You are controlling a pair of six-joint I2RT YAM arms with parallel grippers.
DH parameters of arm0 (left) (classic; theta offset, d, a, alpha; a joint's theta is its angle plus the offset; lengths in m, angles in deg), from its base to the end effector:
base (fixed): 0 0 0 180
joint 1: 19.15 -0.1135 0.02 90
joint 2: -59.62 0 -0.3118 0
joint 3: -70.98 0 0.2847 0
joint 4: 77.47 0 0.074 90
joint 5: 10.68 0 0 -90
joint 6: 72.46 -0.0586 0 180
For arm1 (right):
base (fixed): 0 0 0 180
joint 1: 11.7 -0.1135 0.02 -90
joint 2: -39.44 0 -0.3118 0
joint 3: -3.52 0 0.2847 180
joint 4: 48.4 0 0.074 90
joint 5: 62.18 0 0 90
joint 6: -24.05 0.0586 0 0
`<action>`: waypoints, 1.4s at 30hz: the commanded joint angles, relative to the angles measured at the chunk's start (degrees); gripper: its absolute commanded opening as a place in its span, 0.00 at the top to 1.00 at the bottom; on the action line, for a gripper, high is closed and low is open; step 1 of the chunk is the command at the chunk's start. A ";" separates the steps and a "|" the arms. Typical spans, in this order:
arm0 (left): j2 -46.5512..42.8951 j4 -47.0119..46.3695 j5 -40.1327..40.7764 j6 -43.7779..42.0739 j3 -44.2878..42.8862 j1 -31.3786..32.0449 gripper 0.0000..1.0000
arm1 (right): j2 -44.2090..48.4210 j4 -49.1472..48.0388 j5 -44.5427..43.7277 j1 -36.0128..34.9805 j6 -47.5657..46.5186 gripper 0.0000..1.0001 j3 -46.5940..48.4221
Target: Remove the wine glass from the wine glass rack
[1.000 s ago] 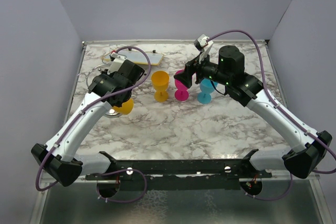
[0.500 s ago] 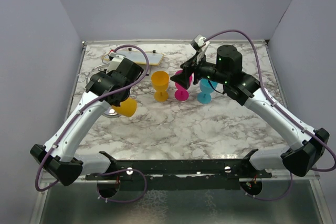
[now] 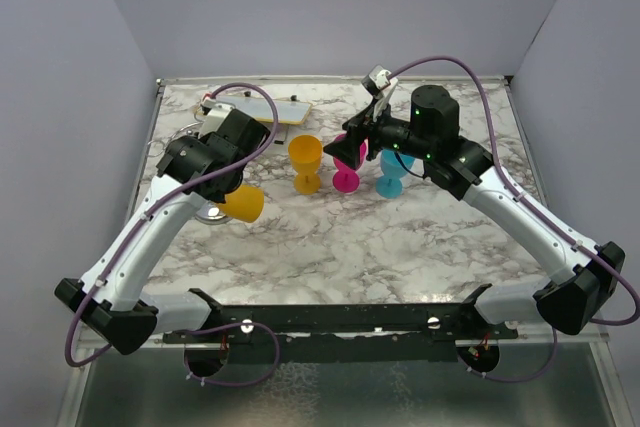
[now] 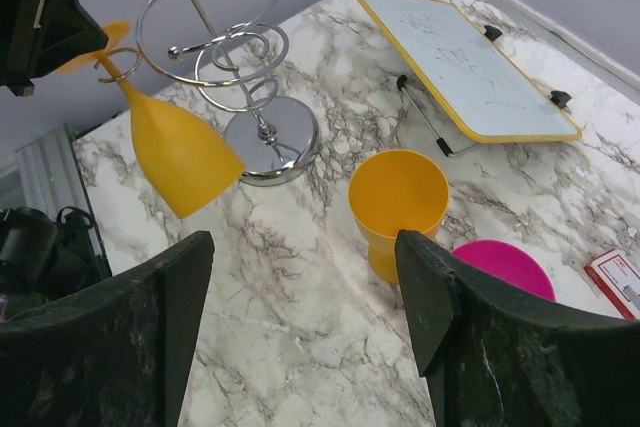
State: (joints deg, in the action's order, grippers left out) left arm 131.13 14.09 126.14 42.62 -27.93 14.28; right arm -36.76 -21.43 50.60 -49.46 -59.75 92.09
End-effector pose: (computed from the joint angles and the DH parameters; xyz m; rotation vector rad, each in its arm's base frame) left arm 0.2102 -0.0875 0.4375 -0.0603 2.3073 0.6101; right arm 0.2609 0.2308 0.4450 -0.7921 1.7276 0.8941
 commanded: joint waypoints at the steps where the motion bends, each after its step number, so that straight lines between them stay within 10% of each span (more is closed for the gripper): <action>1: -1.70 2.27 -2.55 3.15 -2.51 -0.12 1.00 | -0.22 -2.25 0.60 0.22 0.29 0.25 0.27; 42: -9.78 1.99 -14.10 3.22 0.43 -2.58 1.00 | -10.59 -12.15 11.63 -13.13 9.40 0.26 2.34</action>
State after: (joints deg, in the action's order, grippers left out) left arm 123.30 16.65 116.44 45.48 -27.51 11.92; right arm -47.82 -28.60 60.39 -62.55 -54.99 94.01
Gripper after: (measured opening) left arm 0.040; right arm 0.740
